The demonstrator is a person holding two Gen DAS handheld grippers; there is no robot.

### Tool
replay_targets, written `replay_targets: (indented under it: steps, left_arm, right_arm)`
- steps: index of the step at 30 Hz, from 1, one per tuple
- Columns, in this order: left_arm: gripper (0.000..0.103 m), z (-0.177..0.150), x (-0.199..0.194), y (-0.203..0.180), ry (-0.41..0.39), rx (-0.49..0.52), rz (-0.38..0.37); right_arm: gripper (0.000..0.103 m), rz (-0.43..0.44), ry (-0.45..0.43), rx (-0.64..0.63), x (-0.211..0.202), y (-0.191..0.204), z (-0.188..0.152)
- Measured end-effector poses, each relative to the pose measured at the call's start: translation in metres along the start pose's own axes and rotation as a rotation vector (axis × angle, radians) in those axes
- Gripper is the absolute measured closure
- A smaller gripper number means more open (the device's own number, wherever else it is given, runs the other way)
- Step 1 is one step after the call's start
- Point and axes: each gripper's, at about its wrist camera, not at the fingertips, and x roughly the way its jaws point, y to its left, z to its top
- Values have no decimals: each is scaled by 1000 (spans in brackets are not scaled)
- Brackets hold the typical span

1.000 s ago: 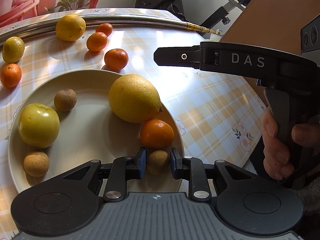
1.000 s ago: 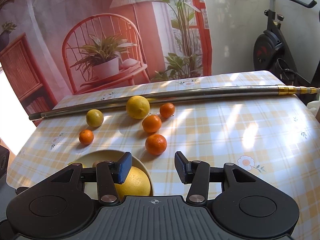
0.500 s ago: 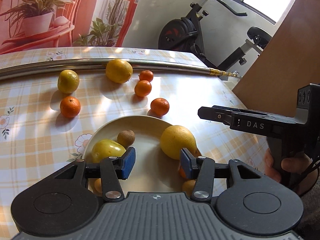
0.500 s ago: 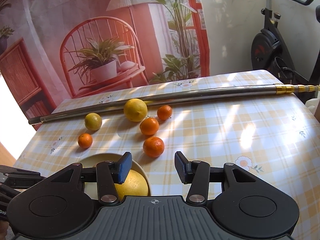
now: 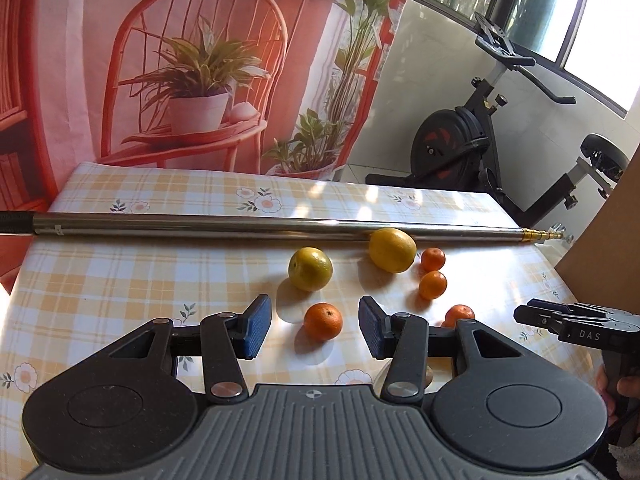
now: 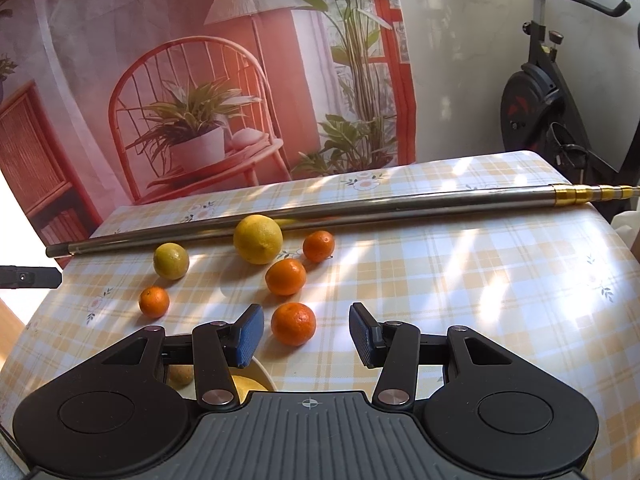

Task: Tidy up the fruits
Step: 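Grasp a yellow grapefruit with the left gripper while the right grasps a mandarin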

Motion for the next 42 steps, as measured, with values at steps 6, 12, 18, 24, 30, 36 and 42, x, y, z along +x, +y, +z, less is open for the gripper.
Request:
replay_targets:
  steps: [6,12,18,24,30,36,42]
  left_arm:
    - [54,7,12,14,17,0,29]
    - [54,1,35,12,57,11,15]
    - [54,0,52,11,74,0,3]
    - [54,8,64,10,89,-10,-5]
    - [54,17,77,4,87,6,-2]
    - [50,21,97,7,62,-28,49]
    - [50,19,112,6,85,-28,41]
  right_arm:
    - [59,6,31,-14,22,7,4]
    - [59,26,66,-15,45,9,7]
    - [59,47,111,12,67,1,9]
    - [59,61,147,19,82,1,8]
    - [59,52,157,22,90,4,7]
    - [60,53,174,43,96,-2,5]
    - [66,67,179,47,99,-1,4]
